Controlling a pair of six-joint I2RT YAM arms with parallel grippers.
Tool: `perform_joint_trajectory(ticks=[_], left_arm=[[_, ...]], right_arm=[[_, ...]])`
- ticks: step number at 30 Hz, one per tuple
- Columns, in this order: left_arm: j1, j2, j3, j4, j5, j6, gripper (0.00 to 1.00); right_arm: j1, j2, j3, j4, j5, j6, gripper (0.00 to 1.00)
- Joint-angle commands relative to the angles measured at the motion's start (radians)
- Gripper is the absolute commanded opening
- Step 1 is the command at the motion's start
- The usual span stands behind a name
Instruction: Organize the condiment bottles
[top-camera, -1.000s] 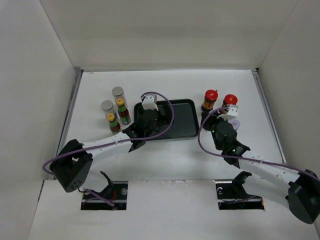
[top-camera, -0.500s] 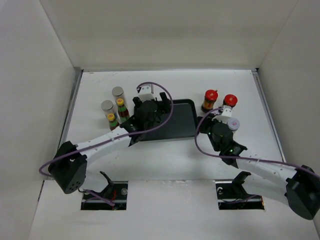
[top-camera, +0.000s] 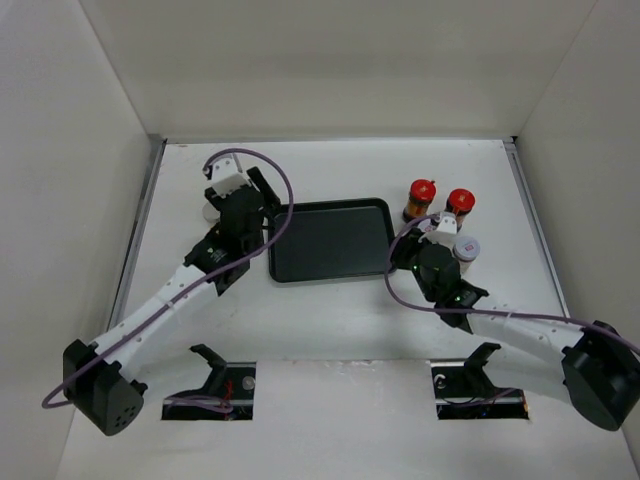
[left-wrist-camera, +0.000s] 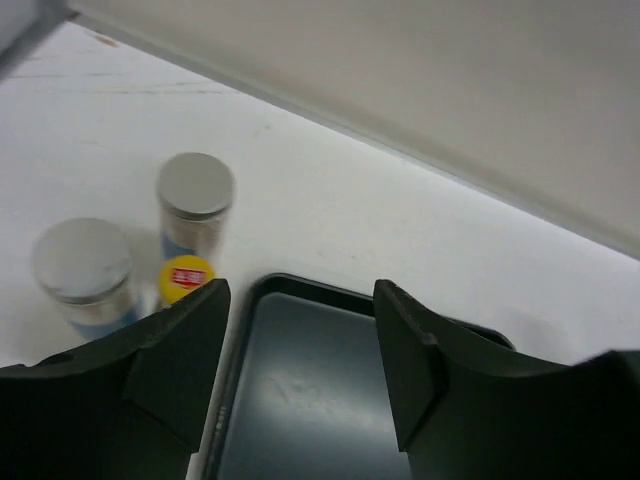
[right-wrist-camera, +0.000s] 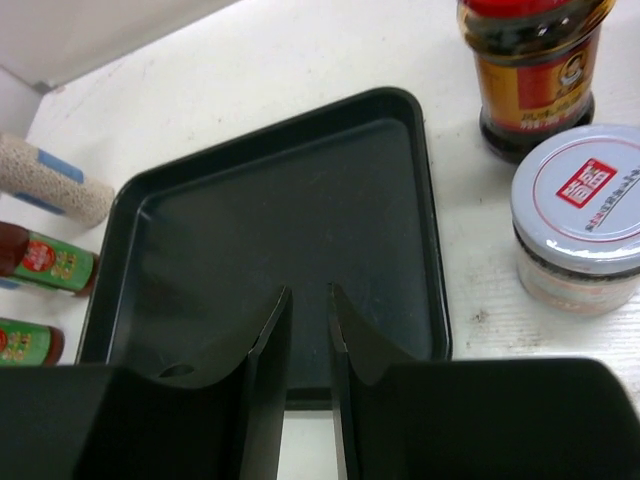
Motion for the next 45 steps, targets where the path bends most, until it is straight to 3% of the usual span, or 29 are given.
perform_joint_trajectory(ticks=[1, 4, 11, 24, 31, 36, 39, 45], left_arm=[[0.066, -0.032, 0.047, -0.144, -0.044, -0.026, 0.61], [0.123, -0.009, 0.078, -0.216, -0.001, -0.041, 0.65], [0.183, 0.091, 0.076, -0.164, 0.074, -0.017, 0.64], [0.217, 0.184, 0.079, -0.135, 0.105, 0.002, 0.46], [0.221, 0.197, 0.058, -0.125, 0.087, -0.006, 0.44], [0.225, 0.201, 0.061, -0.124, 0.09, 0.0, 0.37], [0.228, 0.207, 0.056, -0.119, 0.097, -0.001, 0.35], [0.234, 0.21, 0.035, -0.109, 0.099, -0.001, 0.35]], right_arm=[[-0.001, 0.013, 0.029, 0.04, -0.04, 0.015, 0.28], [-0.006, 0.033, 0.027, 0.05, -0.045, 0.016, 0.28], [-0.006, 0.064, 0.033, 0.057, -0.056, 0.013, 0.28], [-0.009, 0.068, 0.038, 0.053, -0.059, 0.009, 0.3], [-0.016, 0.052, 0.029, 0.053, -0.057, 0.009, 0.3], [-0.018, 0.055, 0.03, 0.053, -0.059, 0.009, 0.31], [-0.018, 0.042, 0.026, 0.055, -0.059, 0.013, 0.34], [-0.03, -0.005, 0.0, 0.07, -0.045, 0.015, 0.54]])
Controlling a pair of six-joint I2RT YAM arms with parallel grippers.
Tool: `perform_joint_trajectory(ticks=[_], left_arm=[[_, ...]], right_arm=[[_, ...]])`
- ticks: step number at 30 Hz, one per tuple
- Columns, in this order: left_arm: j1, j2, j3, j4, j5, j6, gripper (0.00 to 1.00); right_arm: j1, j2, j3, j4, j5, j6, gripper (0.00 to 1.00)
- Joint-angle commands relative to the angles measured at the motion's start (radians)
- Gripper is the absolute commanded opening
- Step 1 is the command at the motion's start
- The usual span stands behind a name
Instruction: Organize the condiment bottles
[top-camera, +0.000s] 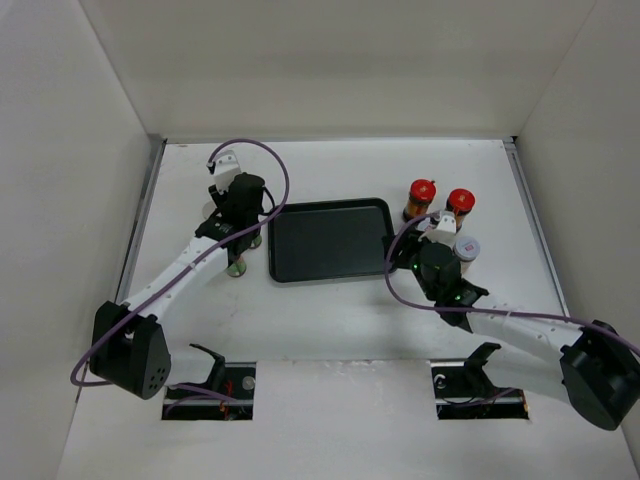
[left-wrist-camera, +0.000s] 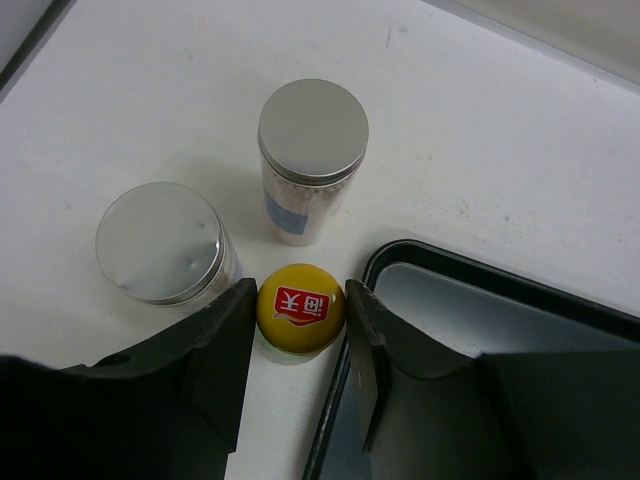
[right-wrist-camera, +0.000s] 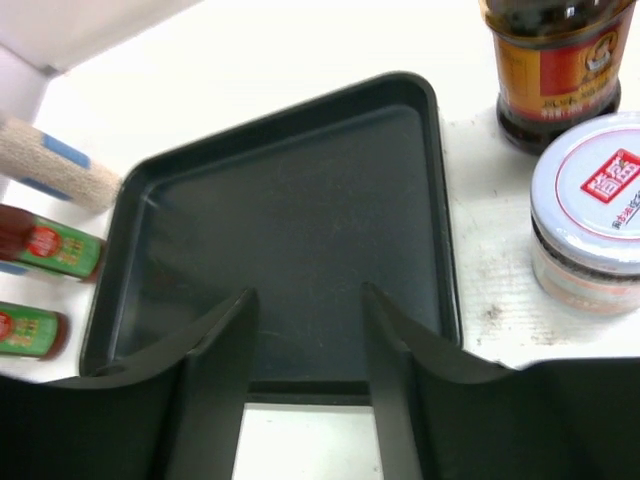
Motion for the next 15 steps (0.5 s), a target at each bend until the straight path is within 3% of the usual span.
perform_joint_trajectory(ticks=[1, 11, 15], left_arm=[[0.011, 0.005, -0.006, 0.056, 0.001, 0.015, 0.35], [0.033, 0.017, -0.022, 0.087, 0.027, 0.004, 0.35], [0.033, 0.019, -0.026, 0.09, 0.039, 0.002, 0.24]], right_arm=[[-0.02, -0.033, -0.002, 0.06, 0.004, 0.007, 0.55], [-0.017, -0.036, -0.002, 0.063, 0.005, 0.007, 0.55], [-0.02, -0.036, 0.001, 0.057, 0.0, 0.007, 0.55]])
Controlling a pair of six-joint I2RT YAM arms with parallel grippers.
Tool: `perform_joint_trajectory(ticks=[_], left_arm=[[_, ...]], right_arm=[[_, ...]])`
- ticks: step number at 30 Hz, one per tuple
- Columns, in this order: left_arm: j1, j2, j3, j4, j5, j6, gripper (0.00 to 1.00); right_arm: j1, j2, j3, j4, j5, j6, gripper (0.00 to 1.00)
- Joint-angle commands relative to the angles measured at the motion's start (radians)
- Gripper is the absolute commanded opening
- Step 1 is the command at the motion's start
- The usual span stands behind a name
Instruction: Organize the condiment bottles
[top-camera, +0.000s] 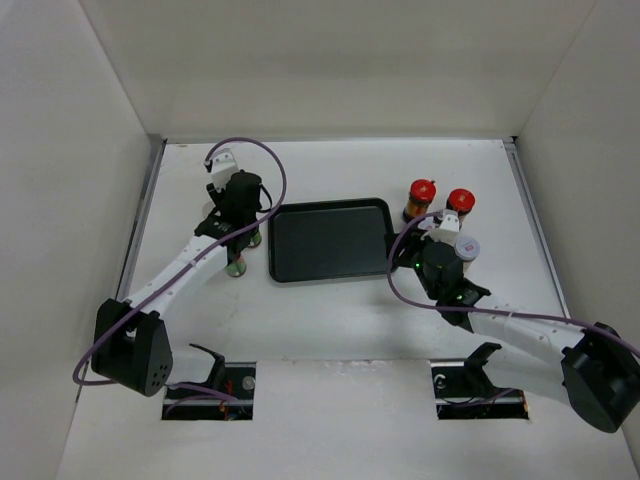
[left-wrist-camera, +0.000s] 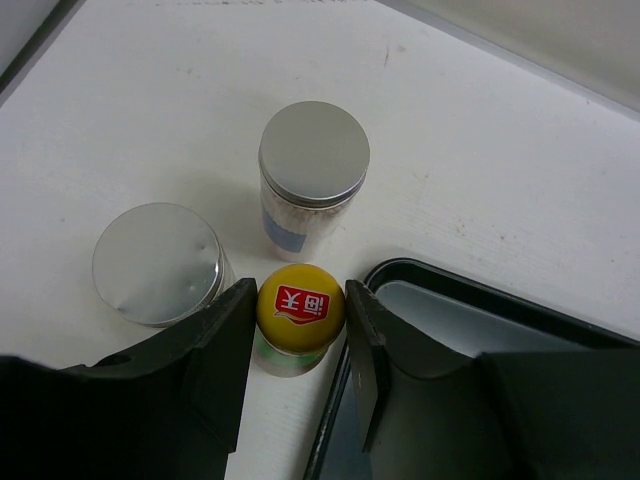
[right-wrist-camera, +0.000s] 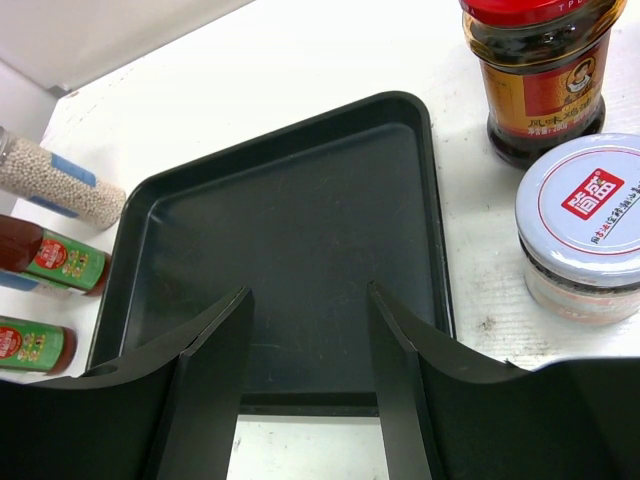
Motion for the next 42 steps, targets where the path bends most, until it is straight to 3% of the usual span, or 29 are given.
perform_joint_trajectory(ticks=[1, 5, 21, 34, 42], left_arm=[[0.003, 0.008, -0.022, 0.031, 0.026, -0.001, 0.21], [-0.005, -0.015, -0.028, 0.03, 0.018, -0.006, 0.15], [-0.017, -0.062, 0.119, 0.048, -0.008, 0.061, 0.15], [-0.089, -0.023, 0.243, 0.08, -0.031, 0.129, 0.15], [-0.155, 0.102, 0.319, 0.146, -0.025, 0.138, 0.15]], right_arm=[[-0.004, -0.014, -0.002, 0.057, 0.001, 0.009, 0.55], [-0.002, -0.008, 0.003, 0.051, -0.001, 0.007, 0.55], [-0.001, 0.047, 0.018, 0.057, -0.013, -0.001, 0.55], [-0.005, 0.058, 0.021, 0.057, -0.026, 0.002, 0.55], [-0.007, 0.053, 0.02, 0.057, -0.026, 0.004, 0.55]])
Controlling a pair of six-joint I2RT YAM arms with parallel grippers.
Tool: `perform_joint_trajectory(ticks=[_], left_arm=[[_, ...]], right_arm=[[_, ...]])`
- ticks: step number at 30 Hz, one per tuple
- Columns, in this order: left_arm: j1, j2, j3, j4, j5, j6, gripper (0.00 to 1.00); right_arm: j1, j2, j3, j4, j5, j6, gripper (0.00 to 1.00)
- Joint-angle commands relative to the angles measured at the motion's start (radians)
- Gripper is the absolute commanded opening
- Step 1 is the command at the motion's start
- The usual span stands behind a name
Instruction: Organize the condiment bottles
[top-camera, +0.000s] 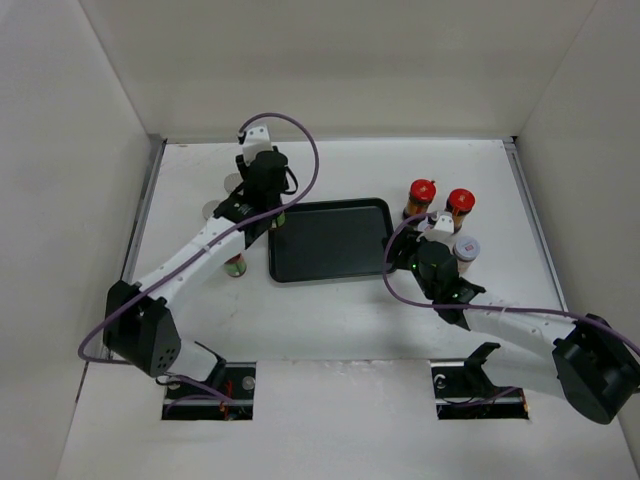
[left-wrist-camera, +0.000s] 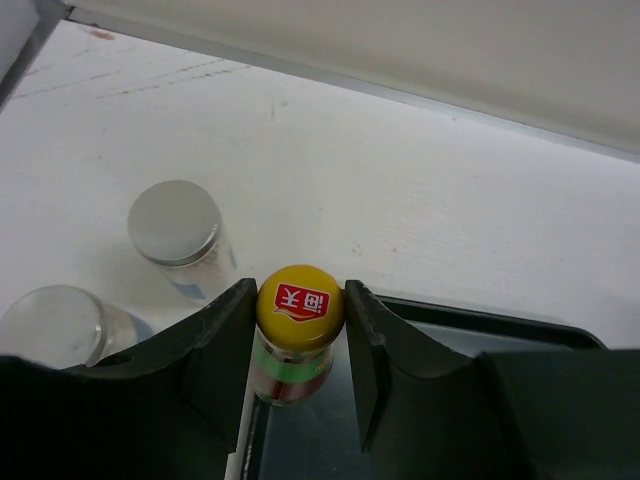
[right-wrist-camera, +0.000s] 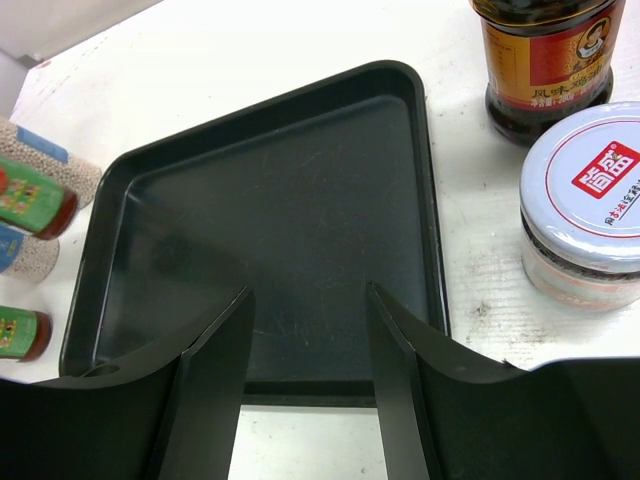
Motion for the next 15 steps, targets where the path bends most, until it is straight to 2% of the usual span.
perform_joint_trajectory(ticks=[1, 8, 15], left_arm=[[-0.027, 0.024, 0.09, 0.162, -0.02, 0.013, 0.15], [-0.036, 0.122, 0.09, 0.223, -0.013, -0.007, 0.15], [-0.038, 0.143, 0.044, 0.248, -0.003, -0.018, 0.17]], right_arm=[[-0.007, -0.003, 0.018, 0.057, -0.01, 0.004, 0.55], [-0.007, -0.015, 0.015, 0.057, -0.01, 0.006, 0.55], [-0.007, -0.016, 0.013, 0.057, -0.01, 0.004, 0.55]])
